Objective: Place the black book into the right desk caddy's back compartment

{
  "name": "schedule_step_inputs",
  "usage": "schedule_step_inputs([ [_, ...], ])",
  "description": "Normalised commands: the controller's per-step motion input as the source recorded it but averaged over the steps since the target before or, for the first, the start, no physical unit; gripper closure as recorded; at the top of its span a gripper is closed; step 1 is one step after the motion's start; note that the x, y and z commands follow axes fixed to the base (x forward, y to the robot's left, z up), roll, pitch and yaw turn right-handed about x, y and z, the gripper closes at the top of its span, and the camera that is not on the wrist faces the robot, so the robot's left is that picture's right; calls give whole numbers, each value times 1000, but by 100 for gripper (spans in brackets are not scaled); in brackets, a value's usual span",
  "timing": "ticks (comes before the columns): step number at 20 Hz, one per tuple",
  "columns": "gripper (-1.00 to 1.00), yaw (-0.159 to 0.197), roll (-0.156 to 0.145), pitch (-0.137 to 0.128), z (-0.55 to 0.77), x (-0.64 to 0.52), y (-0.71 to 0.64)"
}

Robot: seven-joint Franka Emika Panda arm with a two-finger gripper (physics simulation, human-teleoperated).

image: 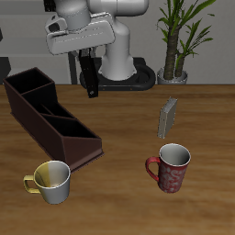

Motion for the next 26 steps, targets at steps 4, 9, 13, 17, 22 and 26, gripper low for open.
schedule_step_inputs([
  [4, 100, 174, -35, 14, 62, -28, -224],
  [9, 100, 273, -78, 8, -12, 39, -277],
  [13, 100, 147, -30, -27, 15, 25, -78],
  [17, 100, 86, -32, -14, 29, 20, -38],
  [22, 100, 44, -34, -4, -11, 11, -113],
  [26, 100, 103, -67, 11, -146, 55, -191],
])
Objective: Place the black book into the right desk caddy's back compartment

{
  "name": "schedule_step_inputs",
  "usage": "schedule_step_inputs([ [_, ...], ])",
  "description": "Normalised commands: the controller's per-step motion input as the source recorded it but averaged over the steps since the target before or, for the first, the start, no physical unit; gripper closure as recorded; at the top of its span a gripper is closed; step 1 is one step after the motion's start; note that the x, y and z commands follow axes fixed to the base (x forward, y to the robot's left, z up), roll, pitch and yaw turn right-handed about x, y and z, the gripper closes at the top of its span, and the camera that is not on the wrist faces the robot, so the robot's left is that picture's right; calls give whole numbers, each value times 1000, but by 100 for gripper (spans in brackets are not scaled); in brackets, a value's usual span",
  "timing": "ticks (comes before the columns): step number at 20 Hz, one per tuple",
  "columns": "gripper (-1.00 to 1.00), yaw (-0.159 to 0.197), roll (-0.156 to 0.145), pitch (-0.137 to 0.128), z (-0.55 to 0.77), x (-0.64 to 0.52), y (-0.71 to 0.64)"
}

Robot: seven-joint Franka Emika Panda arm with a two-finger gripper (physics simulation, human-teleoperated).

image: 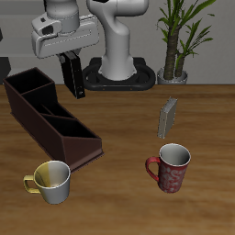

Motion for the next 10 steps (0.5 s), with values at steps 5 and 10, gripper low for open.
schedule_step_inputs([
  [5, 100, 36, -32, -1, -86, -6, -52],
  [10, 100, 70, -25, 10, -161, 43, 6],
])
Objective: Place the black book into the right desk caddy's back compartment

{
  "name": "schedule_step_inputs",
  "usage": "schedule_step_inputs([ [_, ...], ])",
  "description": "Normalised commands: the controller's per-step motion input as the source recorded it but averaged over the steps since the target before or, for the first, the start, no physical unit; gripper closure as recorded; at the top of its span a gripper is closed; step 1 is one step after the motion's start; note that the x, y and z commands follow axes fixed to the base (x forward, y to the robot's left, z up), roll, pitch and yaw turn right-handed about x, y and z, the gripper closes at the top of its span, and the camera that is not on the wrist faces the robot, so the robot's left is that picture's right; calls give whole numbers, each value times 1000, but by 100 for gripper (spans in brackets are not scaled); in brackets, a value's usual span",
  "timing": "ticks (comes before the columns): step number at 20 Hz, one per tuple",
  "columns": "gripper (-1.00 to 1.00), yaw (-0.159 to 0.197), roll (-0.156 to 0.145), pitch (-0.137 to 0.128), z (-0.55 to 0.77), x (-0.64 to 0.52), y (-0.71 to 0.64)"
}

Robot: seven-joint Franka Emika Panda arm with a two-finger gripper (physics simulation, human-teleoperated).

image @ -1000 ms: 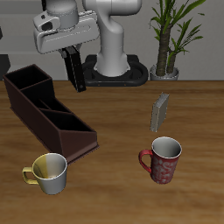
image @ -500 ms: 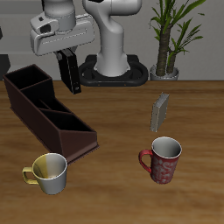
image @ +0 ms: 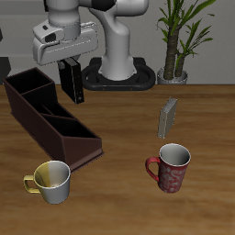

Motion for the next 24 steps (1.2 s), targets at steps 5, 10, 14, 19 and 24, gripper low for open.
schedule_step_inputs([
  [5, 100, 33, -29, -8, -64, -30, -58],
  [10, 100, -5, -23, -21, 31, -179, -107],
  [14, 100, -13, -36, -26, 120, -194, -126],
  [19, 100, -15, -20, -22, 108, -177, -71],
  [24, 100, -19, -51, -32, 116, -277, -258],
])
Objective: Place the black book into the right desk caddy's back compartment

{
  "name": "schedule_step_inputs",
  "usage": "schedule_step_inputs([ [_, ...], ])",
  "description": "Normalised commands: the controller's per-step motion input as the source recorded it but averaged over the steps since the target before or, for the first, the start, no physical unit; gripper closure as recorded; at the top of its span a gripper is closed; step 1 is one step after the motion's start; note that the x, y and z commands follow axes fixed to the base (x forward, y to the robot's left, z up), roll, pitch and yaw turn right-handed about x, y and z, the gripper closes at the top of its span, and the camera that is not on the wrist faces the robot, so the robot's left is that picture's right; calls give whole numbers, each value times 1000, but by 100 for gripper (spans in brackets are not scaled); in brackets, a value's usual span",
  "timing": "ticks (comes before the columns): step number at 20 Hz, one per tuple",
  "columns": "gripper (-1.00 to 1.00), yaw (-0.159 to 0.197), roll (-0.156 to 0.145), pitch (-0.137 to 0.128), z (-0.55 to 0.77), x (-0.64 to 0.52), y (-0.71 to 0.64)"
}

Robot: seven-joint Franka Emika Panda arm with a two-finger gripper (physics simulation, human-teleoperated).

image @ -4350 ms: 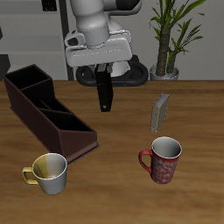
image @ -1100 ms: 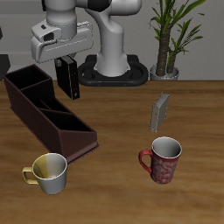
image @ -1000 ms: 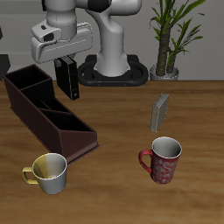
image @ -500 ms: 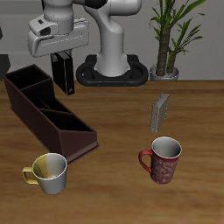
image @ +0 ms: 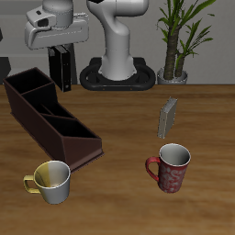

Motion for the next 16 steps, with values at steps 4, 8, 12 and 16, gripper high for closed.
schedule_step_inputs([
  [4, 100, 11, -60, -36, 154, -208, -298],
  [8, 100, 10, -40, -18, 60, -59, -238],
  [12, 100, 76, -14, -26, 70, -23, -184],
  [16, 100, 73, 10, -3, 20, 51, -43],
])
